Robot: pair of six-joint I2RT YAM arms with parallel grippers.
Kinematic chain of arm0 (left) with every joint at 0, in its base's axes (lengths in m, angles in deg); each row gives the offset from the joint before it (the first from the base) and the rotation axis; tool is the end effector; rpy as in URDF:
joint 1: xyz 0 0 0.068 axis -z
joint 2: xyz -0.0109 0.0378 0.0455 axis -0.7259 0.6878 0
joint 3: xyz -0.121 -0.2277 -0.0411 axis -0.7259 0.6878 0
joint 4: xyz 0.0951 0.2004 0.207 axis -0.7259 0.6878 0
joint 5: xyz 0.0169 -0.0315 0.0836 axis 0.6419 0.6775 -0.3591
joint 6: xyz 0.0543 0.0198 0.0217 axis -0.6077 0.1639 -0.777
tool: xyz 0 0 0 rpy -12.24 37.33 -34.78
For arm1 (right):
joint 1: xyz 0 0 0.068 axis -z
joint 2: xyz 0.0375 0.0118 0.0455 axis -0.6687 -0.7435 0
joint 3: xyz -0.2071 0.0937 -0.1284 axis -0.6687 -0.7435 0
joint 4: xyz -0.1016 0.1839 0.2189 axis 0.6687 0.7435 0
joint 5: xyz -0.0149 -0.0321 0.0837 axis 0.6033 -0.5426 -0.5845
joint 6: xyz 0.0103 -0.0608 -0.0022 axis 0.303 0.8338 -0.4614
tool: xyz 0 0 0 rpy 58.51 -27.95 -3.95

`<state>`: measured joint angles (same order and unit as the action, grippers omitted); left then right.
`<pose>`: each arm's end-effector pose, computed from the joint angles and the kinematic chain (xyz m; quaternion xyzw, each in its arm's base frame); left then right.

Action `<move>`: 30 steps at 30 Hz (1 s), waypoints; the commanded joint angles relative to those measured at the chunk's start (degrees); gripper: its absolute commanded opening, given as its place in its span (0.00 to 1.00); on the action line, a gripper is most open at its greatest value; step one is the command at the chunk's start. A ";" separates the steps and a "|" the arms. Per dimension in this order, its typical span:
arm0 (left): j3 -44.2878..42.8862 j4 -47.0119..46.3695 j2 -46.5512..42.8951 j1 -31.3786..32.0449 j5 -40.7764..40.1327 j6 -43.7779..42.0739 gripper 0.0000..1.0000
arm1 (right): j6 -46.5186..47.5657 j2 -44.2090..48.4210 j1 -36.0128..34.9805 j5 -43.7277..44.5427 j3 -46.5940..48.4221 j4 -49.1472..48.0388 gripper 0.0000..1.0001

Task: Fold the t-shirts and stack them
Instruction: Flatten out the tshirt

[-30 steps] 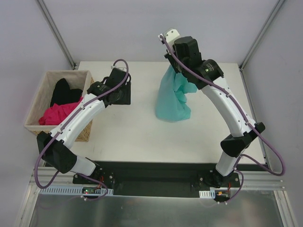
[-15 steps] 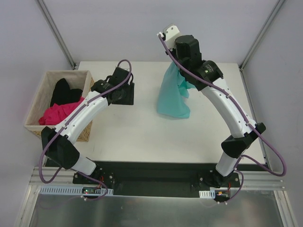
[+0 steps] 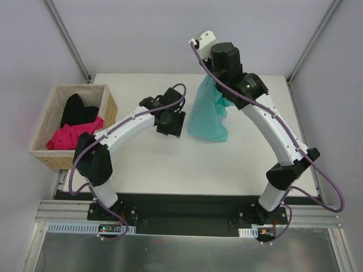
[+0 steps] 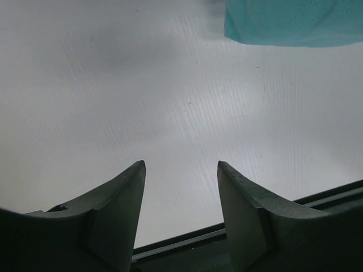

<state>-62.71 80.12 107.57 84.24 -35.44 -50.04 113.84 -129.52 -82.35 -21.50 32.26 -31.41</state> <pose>0.3322 -0.2548 0.2608 0.1367 0.9464 -0.1294 0.2624 0.3302 0.2467 0.5089 -0.3424 0.6829 -0.2275 0.6039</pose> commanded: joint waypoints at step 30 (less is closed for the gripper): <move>-15.26 0.82 16.08 4.76 5.85 -1.38 0.56 | -2.43 6.58 0.65 -2.12 -3.54 -1.80 0.01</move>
<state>-72.63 80.63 121.71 89.55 -30.06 -53.38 112.10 -126.79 -81.98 -23.71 28.46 -31.32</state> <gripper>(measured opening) 0.557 0.021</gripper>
